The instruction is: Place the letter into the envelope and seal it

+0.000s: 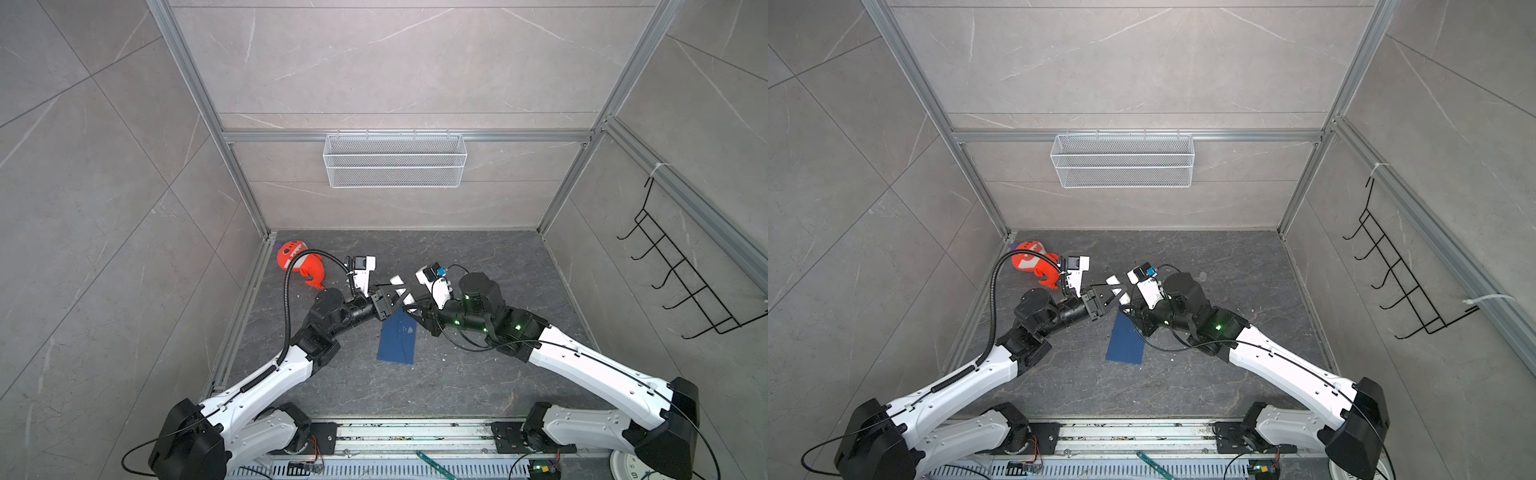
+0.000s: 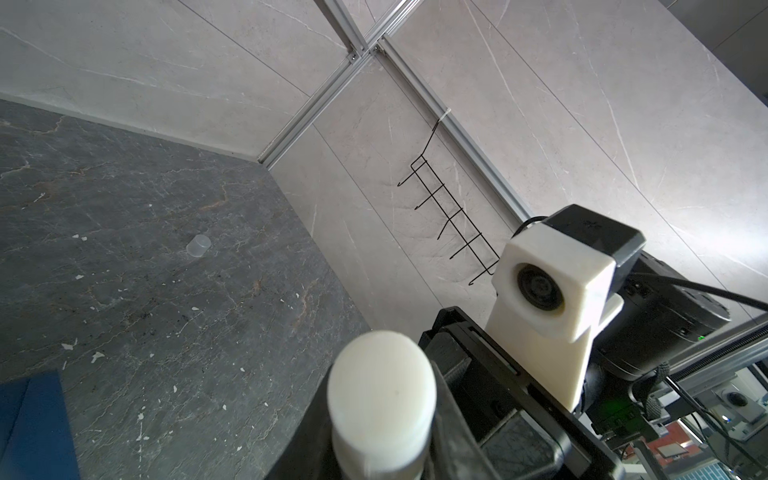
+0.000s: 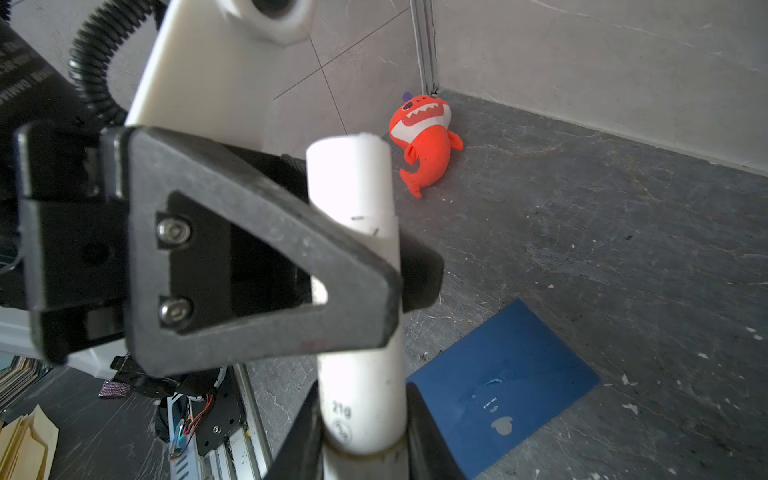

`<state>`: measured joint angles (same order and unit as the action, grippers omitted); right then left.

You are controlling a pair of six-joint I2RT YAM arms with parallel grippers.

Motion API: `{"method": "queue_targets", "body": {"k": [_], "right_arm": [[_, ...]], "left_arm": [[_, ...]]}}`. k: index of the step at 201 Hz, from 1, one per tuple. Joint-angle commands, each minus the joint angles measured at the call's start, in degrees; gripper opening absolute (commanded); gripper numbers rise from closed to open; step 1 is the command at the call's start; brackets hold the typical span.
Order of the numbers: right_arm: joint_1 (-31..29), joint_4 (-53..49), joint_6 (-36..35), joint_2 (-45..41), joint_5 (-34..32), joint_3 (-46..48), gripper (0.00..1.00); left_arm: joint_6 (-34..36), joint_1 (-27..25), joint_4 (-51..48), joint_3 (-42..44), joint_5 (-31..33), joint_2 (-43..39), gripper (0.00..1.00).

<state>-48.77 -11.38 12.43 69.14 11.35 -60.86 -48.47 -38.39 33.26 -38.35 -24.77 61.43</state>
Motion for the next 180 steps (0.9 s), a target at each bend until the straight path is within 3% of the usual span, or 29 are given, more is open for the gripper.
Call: {"method": "queue_targets", "body": {"k": [1,29,41,53,67,86,103,123,146,160,180], "right_arm": [[-1.72,-4.27,0.56,2.25,-18.11,-4.21,0.0],[-13.82,-6.84,-7.62,8.97,-58.59,-9.55,0.0],[-17.42,-6.89,-11.6,13.97,-72.54,-12.57,0.0],[-19.13,-6.39,-14.65,18.85,-82.36,-15.18,0.0],[-19.48,-6.78,-15.7,21.59,-85.57,-16.76,0.0],[-19.44,-6.72,-13.31,20.54,-79.98,-15.49,0.0],[-19.35,-3.97,-12.33,16.58,-70.87,-12.38,0.11],[-17.16,-2.16,-9.9,10.3,-53.35,-8.2,0.31],[-9.09,-2.06,-3.67,3.88,-26.18,-4.44,0.58],[-4.18,-0.26,-0.92,1.63,-12.68,-2.28,0.59],[0.05,1.78,0.93,0.32,-1.17,-0.23,0.52]], "left_arm": [[1.36,-0.21,1.18,-1.12,-1.15,-0.62,0.0],[1.45,-0.28,0.5,-1.3,-0.91,-0.09,0.0],[1.4,-0.23,0.49,-1.31,-0.83,0.08,0.0],[1.44,-0.25,0.4,-1.31,-0.72,0.18,0.0],[1.45,-0.25,0.26,-1.32,-0.71,0.2,0.0],[1.6,-0.28,0.28,-1.32,-0.62,0.18,0.0],[1.76,-0.28,0.29,-1.42,-0.64,0.1,0.0],[1.95,-0.28,0.41,-1.6,-0.81,-0.17,0.0],[2.16,-0.27,0.34,-1.86,-1.13,-0.83,0.0],[2.47,-0.27,0.33,-1.82,-1.12,-1.43,0.0],[3.0,-0.25,-0.26,-2.1,-1.39,-1.9,0.0]]}}
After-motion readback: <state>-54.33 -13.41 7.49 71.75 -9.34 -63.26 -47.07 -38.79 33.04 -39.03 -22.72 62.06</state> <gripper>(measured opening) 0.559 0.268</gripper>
